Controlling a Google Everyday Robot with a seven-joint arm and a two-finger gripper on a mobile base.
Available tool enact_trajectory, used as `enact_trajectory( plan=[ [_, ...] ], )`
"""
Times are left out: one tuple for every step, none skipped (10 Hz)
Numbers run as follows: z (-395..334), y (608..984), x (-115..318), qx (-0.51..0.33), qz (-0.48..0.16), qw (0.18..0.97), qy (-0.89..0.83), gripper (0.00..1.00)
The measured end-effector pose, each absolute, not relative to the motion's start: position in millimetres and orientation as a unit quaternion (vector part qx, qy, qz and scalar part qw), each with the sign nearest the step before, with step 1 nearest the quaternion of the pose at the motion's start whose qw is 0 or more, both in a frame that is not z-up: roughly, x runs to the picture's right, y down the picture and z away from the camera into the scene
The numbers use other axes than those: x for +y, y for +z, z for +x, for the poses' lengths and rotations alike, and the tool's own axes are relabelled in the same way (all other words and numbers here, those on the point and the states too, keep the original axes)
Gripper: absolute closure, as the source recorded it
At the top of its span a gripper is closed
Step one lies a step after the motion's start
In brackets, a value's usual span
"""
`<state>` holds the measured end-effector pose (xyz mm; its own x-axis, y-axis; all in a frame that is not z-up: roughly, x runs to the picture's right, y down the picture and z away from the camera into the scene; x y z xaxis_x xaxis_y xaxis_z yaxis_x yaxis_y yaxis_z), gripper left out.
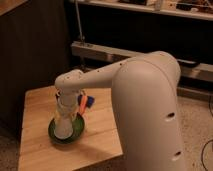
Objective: Place the ceramic cup in the ceramic bowl
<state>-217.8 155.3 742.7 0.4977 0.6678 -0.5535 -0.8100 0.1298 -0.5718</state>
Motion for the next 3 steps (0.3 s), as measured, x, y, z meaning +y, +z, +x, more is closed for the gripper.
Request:
enact_trajectory(
  plan=[
    [-213.8, 744.7, 153.9, 0.074, -0.446, 0.739, 0.499, 0.2],
    [-212.8, 745.0, 153.1, 0.071, -0.448, 0.737, 0.501, 0.2],
    [-214.9, 744.3, 153.9, 0.07, -0.449, 0.737, 0.5, 0.2]
  ],
)
